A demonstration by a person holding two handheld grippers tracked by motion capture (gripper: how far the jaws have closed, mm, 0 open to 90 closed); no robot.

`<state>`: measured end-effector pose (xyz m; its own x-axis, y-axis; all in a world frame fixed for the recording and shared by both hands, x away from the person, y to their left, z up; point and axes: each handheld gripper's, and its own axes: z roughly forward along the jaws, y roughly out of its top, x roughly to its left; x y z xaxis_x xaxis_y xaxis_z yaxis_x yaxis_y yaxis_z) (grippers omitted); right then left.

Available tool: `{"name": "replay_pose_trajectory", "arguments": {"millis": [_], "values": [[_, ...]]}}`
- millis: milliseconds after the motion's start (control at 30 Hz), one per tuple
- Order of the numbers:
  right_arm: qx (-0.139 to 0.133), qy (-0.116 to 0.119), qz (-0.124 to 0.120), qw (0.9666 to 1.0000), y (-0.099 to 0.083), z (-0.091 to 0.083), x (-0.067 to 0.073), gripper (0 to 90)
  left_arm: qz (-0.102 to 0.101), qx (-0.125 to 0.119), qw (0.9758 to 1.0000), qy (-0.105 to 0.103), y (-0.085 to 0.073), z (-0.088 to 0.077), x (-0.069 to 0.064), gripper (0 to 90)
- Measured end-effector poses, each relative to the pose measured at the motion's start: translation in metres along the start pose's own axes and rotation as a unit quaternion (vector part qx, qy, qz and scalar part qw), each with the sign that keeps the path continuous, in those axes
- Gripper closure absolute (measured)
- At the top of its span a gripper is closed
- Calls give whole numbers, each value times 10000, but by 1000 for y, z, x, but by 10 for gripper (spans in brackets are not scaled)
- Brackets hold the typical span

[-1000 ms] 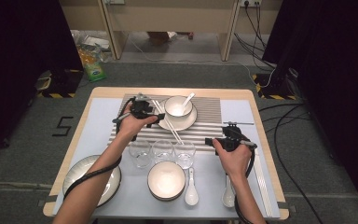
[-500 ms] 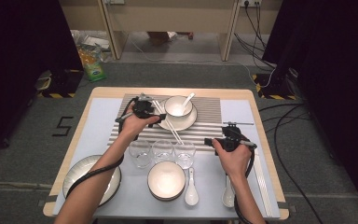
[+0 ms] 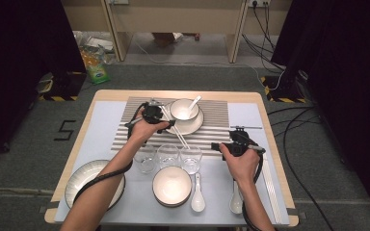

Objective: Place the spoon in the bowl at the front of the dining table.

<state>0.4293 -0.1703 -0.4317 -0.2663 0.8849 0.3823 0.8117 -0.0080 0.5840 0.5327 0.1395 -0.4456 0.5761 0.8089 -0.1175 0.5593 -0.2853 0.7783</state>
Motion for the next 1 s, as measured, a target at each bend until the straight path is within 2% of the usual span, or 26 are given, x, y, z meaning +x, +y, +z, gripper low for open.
{"name": "replay_pose_trajectory", "arguments": {"millis": [300,633,1000], "values": [[21,9,-6,10000,0,1,1,505,61,33,10000,52,1,5,-4,292],[62,24,-13,10000,-1,3,1,505,-11,88,9999,50,-1,14,-9,279],[61,39,-33,10000,-1,3,0,507,-1,163,9998,106,-3,21,-11,268]]}}
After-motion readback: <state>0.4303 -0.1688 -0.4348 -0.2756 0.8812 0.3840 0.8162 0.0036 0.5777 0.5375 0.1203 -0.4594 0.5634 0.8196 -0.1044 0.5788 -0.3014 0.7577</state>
